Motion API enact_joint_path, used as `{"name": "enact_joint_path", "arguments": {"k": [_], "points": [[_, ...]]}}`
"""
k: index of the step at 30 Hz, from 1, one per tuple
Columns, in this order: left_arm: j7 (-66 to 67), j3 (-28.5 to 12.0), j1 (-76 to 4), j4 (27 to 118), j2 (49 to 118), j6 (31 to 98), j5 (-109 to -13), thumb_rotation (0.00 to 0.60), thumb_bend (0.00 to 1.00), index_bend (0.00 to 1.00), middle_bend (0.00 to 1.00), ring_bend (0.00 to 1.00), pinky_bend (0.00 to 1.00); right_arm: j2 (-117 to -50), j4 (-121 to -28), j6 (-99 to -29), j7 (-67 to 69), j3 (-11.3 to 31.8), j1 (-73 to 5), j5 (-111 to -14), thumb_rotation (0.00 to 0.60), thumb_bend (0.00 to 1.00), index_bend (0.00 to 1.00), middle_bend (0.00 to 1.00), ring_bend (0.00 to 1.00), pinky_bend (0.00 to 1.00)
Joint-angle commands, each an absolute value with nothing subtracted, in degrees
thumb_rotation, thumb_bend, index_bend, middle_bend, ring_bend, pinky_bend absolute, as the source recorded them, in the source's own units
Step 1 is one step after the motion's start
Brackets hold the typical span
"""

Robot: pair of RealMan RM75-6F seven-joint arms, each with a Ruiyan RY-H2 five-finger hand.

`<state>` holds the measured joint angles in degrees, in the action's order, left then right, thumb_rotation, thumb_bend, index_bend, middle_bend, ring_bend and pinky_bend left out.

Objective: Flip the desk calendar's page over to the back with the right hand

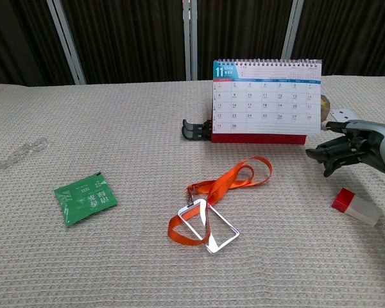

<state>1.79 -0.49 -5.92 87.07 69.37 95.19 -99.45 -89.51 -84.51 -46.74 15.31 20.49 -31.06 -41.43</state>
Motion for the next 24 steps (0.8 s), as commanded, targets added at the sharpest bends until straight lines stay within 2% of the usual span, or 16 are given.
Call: {"name": "enact_joint_path", "arguments": {"k": [1, 5, 8, 12, 17, 24], "points": [[1.7, -0.5, -5.9, 87.0, 69.3, 95.1, -99.4, 0.600, 0.07, 0.00, 0.00, 0.00, 0.00, -89.8, -84.9, -46.7, 15.4, 20.6, -31.2, -41.8, 0.600, 0.33, 0.19, 0.68, 0.66, 0.53], [1.5, -0.5, -6.0, 87.0, 69.3, 94.9, -99.3, 0.600, 0.07, 0.00, 0.00, 0.00, 0.00, -89.6, -87.5, -48.7, 15.0, 20.7, -31.0, -44.6, 0.600, 0.34, 0.26, 0.68, 0.66, 0.53], [1.5, -0.3, -6.0, 87.1, 69.3, 95.0, -99.6, 0.600, 0.07, 0.00, 0.00, 0.00, 0.00, -88.8, -93.4, -56.2, 13.9, 21.3, -29.5, -51.3, 0.600, 0.34, 0.30, 0.67, 0.65, 0.52], [1.9, -0.2, -6.0, 87.3, 69.4, 95.0, -99.9, 0.600, 0.07, 0.00, 0.00, 0.00, 0.00, -88.0, -97.2, -61.3, 14.4, 21.8, -28.4, -58.2, 0.600, 0.34, 0.34, 0.60, 0.61, 0.46], [2.0, -0.2, -6.0, 87.3, 69.5, 94.9, -99.8, 0.600, 0.07, 0.00, 0.00, 0.00, 0.00, -86.8, -97.7, -62.5, 15.9, 23.5, -29.1, -62.1, 0.600, 0.34, 0.34, 0.43, 0.44, 0.30], [1.8, -0.4, -6.4, 87.0, 69.7, 94.0, -99.1, 0.600, 0.07, 0.00, 0.00, 0.00, 0.00, -85.4, -95.9, -62.1, 14.9, 25.9, -31.5, -63.5, 0.600, 0.32, 0.32, 0.32, 0.27, 0.22]]}}
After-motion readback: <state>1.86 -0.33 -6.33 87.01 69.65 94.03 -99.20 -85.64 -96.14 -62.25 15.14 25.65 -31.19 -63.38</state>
